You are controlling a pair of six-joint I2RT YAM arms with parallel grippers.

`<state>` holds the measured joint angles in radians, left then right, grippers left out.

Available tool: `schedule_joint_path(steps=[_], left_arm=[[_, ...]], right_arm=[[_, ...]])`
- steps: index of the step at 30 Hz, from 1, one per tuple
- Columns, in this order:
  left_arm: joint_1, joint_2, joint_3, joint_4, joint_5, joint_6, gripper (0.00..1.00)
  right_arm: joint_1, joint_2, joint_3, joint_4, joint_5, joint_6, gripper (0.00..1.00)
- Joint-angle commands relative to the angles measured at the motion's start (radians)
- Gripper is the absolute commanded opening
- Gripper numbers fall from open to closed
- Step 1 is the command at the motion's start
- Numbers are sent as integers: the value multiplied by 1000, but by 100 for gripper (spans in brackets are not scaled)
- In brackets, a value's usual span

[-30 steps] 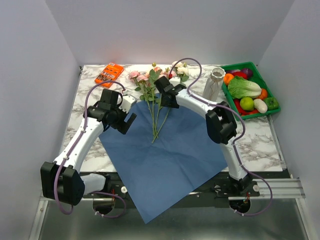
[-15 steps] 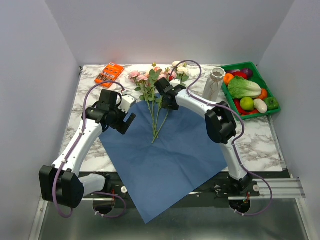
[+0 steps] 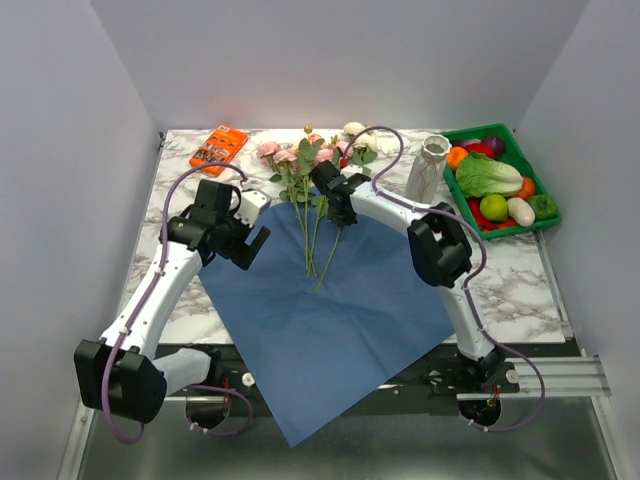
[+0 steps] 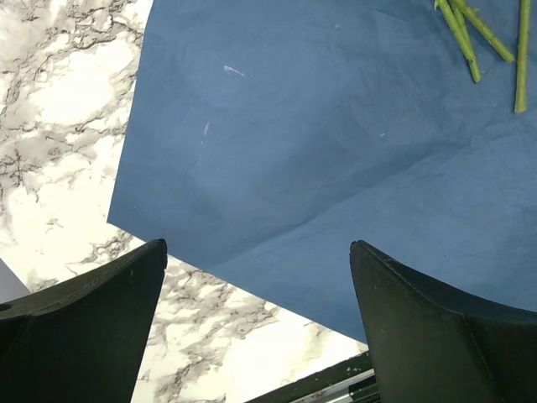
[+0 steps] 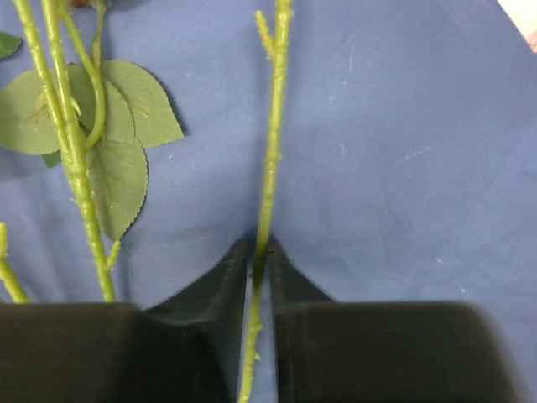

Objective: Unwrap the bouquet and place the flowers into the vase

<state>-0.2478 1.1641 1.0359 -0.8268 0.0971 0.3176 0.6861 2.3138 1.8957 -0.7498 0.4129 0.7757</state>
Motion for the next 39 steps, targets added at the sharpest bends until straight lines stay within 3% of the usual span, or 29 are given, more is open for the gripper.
schedule_joint_path(steps=[1, 3, 11, 14, 18, 20, 27, 39], left_arm=[[7, -30, 26, -29, -23, 0, 99], [7, -30, 30, -38, -25, 0, 99], [7, -41, 24, -47, -30, -3, 99], [7, -47, 18, -46, -30, -6, 99], [7, -47, 3, -38, -28, -9, 99], [7, -47, -3, -37, -28, -11, 99], [7, -61, -17, -21, -25, -5, 99], [12, -89, -57, 8, -37, 31, 99]], right_arm=[[-2, -20, -40, -17, 12, 11, 5], [0, -68, -56, 4, 24, 2, 1], [0, -391, -179, 252, 153, -214, 1], [0, -548, -260, 435, 208, -368, 1], [-2, -732, -391, 905, 247, -649, 1], [-10, -781, -408, 1035, 271, -802, 1], [-144, -832, -489, 1566, 184, -1065, 1], [-298, -788, -511, 1783, 112, -1228, 1]])
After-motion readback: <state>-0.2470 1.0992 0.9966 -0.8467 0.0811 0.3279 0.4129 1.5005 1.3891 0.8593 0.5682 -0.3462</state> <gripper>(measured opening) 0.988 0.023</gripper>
